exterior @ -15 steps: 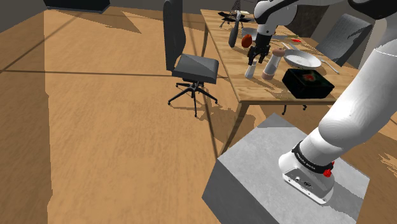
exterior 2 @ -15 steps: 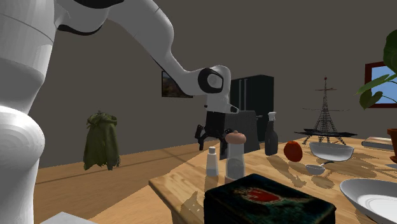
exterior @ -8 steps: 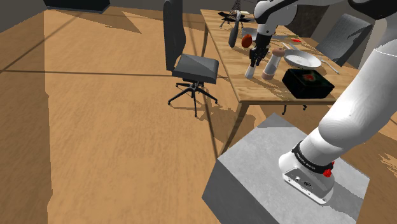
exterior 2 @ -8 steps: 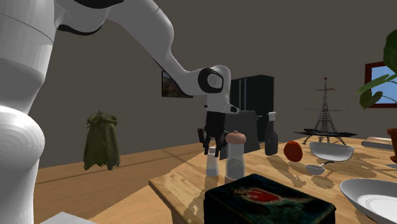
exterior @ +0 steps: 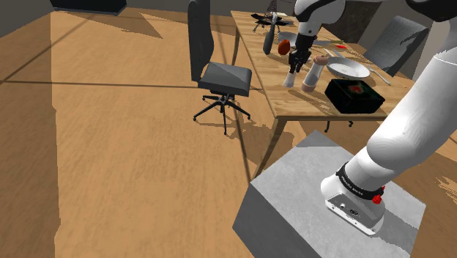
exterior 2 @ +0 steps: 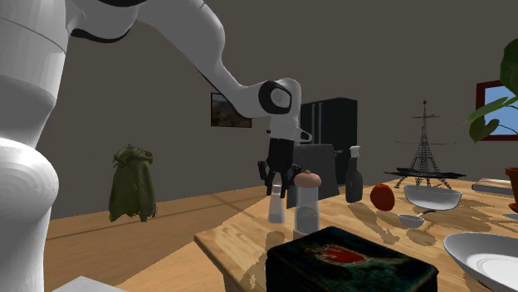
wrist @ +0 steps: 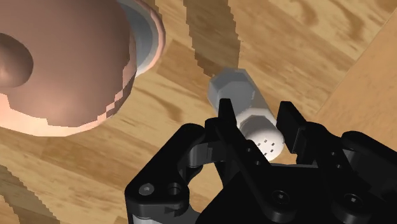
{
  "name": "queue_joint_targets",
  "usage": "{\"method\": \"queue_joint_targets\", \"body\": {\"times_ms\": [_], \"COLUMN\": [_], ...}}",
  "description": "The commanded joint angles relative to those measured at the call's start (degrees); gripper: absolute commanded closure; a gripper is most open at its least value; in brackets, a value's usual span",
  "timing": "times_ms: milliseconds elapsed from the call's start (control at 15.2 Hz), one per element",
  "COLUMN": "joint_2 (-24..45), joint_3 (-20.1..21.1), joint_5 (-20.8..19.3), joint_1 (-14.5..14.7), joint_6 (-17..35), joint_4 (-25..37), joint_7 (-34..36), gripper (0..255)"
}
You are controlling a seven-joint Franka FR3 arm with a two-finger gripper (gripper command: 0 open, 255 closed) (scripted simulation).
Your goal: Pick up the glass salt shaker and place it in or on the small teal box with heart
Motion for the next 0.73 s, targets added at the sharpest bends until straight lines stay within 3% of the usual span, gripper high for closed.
{"method": "queue_joint_targets", "body": {"times_ms": [0,660], "joint_2": [-0.6,-3.1], "joint_3": [0.0,-0.2], "joint_5": [-0.3,-1.3], "joint_1": [0.1,0.2], "joint_6": [-1.5,-8.6], "joint_4": [0.9,5.7], "joint_7": [0.2,1.0], "gripper": [255,255]}}
